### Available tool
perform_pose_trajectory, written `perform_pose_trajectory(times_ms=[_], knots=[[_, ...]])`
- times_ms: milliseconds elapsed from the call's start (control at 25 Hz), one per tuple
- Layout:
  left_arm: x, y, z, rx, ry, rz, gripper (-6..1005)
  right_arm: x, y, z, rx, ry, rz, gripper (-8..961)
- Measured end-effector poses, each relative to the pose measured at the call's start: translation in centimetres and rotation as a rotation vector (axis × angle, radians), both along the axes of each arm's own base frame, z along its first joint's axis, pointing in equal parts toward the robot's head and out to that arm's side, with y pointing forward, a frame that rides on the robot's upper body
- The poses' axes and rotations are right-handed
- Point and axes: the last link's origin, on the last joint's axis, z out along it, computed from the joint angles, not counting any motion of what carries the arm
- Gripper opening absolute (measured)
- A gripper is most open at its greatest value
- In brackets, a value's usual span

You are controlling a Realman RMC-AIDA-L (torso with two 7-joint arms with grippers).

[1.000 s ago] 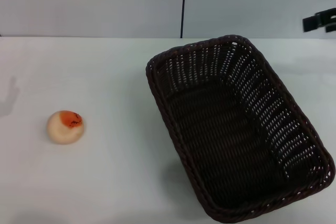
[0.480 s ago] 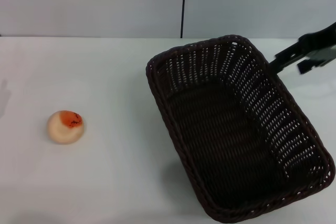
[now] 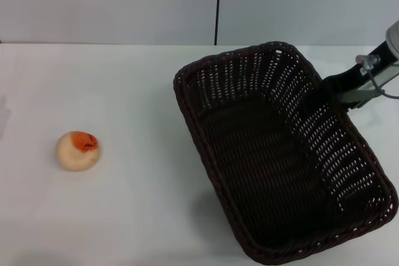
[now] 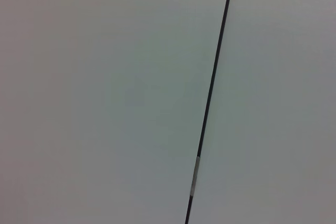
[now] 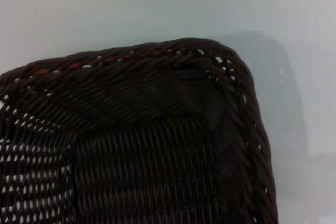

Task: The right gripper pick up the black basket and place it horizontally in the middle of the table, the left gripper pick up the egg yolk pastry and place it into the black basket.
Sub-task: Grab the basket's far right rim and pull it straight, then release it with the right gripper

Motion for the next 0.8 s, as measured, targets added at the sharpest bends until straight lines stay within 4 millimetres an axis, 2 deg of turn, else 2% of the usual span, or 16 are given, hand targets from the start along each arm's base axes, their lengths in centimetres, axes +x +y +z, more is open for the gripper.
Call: perform_pose_trajectory(times_ms=[280,720,800], knots=[[-0.1,-0.1,0.1,-0.002,-0.01,0.001,813,0.6,-0.3,-0.8,-0.003,0.025,-0.016,751],[-0.8,-1.1,0.9,0.004,-0.043,0.009,813,0.9,-0.6,-1.0,-0.01,0.033,-0.009,537],[-0.7,-1.6,1.0,0.011,-0.029,-0.001,813,0.8,-0.5,-0.9,-0.012,0.032,0.014,436]])
